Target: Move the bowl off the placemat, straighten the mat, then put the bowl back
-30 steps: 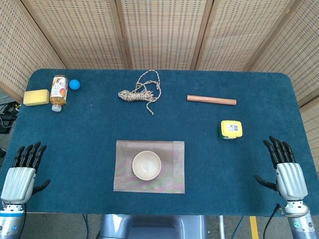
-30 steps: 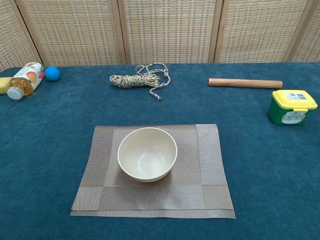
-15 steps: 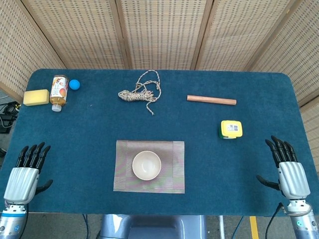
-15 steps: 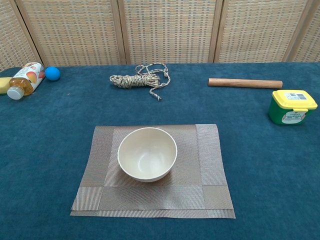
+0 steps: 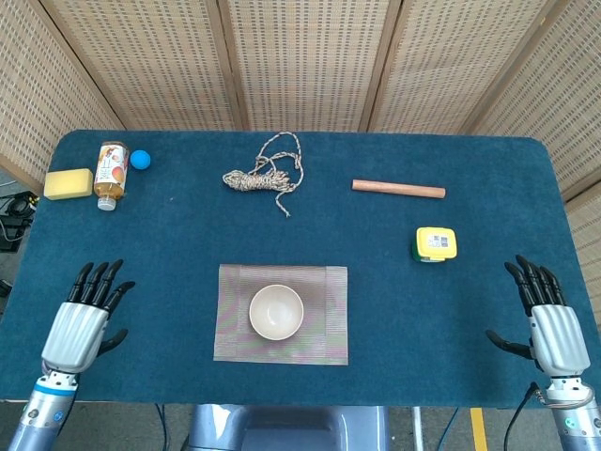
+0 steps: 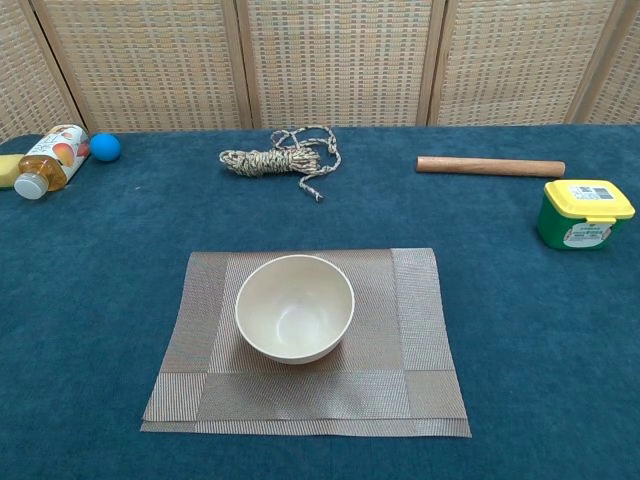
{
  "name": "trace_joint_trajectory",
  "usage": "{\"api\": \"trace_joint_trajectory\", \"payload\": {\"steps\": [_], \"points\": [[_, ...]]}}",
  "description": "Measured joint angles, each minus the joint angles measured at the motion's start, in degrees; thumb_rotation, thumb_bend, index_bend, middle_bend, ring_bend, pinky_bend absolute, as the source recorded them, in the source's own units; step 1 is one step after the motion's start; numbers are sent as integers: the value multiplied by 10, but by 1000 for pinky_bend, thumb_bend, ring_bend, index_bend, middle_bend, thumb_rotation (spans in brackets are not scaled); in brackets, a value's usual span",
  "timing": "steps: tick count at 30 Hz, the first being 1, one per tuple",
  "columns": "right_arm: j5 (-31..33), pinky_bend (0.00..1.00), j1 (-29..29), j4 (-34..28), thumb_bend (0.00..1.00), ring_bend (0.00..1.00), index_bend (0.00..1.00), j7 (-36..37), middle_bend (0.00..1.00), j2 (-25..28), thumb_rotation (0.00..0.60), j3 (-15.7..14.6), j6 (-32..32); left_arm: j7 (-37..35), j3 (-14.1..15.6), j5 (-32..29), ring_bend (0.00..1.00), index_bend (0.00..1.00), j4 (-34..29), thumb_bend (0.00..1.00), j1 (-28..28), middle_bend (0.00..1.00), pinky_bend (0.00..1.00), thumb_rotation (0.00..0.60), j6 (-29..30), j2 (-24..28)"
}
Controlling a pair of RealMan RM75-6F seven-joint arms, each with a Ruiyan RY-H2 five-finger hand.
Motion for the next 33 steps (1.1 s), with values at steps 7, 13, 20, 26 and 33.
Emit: {"api": "trace_joint_trajectory", "payload": {"steps": [7, 13, 20, 26, 33], "points": [[6, 0, 2, 2, 153, 0, 0, 14, 0, 4, 600, 2, -7, 39, -18, 1, 0, 394, -3, 22, -59, 0, 0, 600, -78, -44], [13, 0, 2, 3, 153, 0, 0, 31, 0, 9, 600, 5, -8, 76, -27, -10, 0, 425, 8, 98, -104, 0, 0, 600, -146, -92], [19, 0, 4, 6, 153, 0, 0, 46, 0, 13, 600, 8, -16, 128, -37, -47, 0, 440, 26, 128, -151, 0, 0, 600, -210, -164], [22, 0, 5, 8, 153, 0, 0, 58, 0, 16, 600, 9, -21, 163, -41, -74, 0, 450, 46, 129, -177, 0, 0, 600, -236, -204], [25, 0, 7, 10, 153, 0, 0, 69, 0, 18, 600, 9, -28, 188, -47, -96, 0, 466, 67, 130, -202, 0, 0, 600, -256, -238]]}}
